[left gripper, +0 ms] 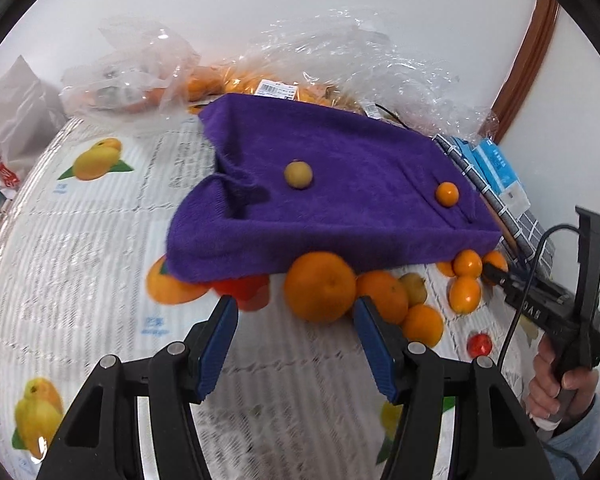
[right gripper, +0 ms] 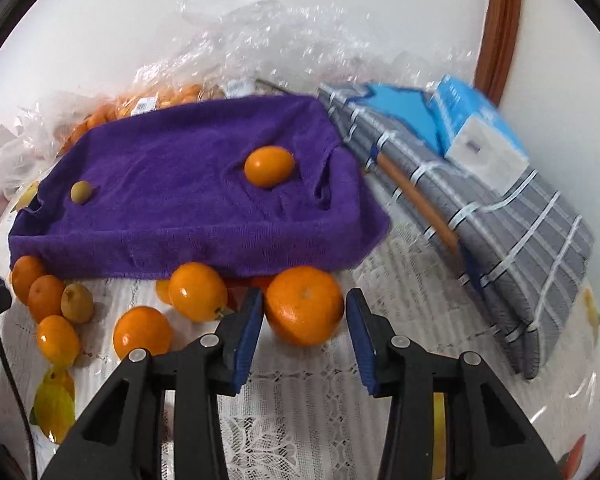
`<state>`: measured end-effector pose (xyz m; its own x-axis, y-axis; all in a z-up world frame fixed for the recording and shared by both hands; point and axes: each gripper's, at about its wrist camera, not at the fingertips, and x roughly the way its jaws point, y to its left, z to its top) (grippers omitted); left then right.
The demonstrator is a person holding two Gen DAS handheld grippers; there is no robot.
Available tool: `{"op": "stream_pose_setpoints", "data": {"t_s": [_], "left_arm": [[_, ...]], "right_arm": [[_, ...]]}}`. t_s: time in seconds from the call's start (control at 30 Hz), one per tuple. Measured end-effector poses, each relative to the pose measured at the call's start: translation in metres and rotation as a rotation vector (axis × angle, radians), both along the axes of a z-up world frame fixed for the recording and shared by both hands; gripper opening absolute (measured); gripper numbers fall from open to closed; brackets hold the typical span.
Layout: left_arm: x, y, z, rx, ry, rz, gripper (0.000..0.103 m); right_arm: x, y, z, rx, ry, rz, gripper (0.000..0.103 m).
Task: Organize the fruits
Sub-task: 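Grasp a large mandarin with the right tool while the left tool grasps another mandarin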
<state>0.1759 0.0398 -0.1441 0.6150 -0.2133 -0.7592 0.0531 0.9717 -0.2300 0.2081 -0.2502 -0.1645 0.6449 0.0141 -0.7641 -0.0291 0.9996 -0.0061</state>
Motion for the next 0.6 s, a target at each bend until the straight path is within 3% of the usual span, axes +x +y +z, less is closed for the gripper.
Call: {"op": "stream_pose_setpoints", "data": {"t_s": [0.13, 0.27, 0.47, 0.6], "left_arm": [[0.009, -0.005, -0.004, -0.016, 0.013, -0.006, 0.058], [0.013, -0.009, -0.007, -0.04, 0.014, -0.029, 0.04], [0.005, -0.002, -0.002, -0.042, 0.013, -0.017, 0.039], [-0.004, 0.007, 0.0, 0.018, 0.021, 0.006, 0.039]], "right_arm": [[0.003, -0.002, -0.006, 0.017, 0.004, 0.002, 0.041], [0.001, -0.001, -0.007, 0.006, -0.012, 0.004, 0.04], [-0.016, -0.002, 0.002, 0.039, -0.02, 0.006, 0.04], [-0.035, 0.001, 0.009, 0.044, -0.032, 0.04, 0.04]]}}
